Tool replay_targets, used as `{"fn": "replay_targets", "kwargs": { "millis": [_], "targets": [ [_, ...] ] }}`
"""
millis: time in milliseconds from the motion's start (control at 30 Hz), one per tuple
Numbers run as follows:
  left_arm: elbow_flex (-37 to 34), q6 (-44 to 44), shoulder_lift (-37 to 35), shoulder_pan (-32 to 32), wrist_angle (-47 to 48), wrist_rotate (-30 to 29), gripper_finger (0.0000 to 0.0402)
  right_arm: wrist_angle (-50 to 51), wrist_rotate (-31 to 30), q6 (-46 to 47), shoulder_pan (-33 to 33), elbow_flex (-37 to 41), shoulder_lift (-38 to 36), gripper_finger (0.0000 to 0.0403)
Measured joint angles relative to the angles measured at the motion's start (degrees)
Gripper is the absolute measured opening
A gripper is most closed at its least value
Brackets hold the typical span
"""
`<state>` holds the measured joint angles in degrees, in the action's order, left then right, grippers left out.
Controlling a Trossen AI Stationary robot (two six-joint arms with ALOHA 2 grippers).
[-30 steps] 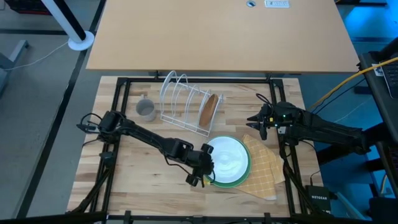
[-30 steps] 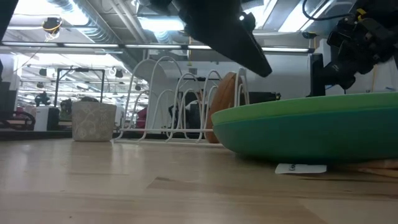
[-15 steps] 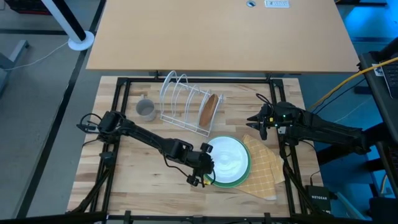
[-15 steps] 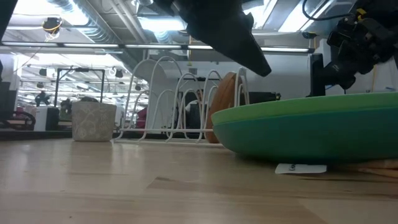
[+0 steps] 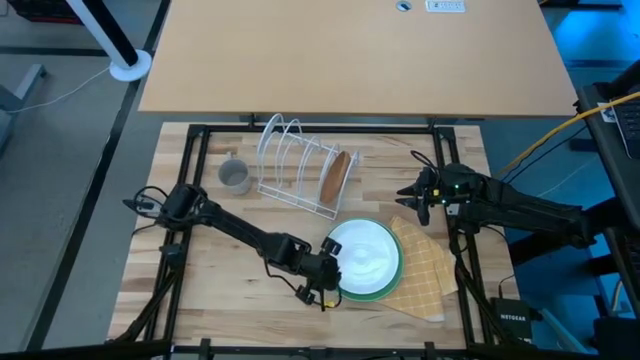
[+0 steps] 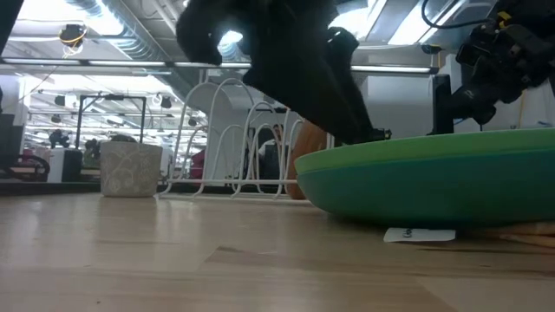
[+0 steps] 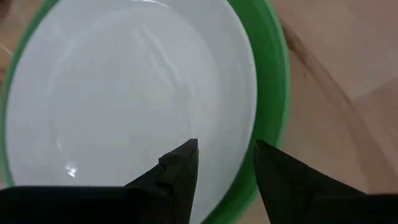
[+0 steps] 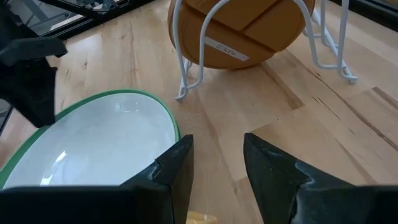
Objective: Sort dishes
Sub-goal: Put the white plate from the top of green plate onto the white dish rack
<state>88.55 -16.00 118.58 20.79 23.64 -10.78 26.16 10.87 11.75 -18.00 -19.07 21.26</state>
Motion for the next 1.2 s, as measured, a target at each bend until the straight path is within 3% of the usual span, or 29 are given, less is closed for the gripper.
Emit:
{"fn": "replay_targets", "kwargs": {
  "millis": [500, 833, 1200],
  "targets": [
    [0.0, -8.6, 1.4, 1.0, -0.4, -2.3, 0.0145, -0.1, 0.3, 0.2, 0.0, 0.0, 0.0, 0.0145],
    [0.1, -10.6, 3.6, 1.3, -1.3, -2.3, 0.0145, 1.3, -0.9, 8.9, 0.0, 0.0, 0.0, 0.0145],
    [0.1, -16.2, 4.6, 0.2, -3.7, -7.2, 0.0145, 4.5, -1.3, 12.7, 0.0, 0.0, 5.4, 0.0145]
  ]
}}
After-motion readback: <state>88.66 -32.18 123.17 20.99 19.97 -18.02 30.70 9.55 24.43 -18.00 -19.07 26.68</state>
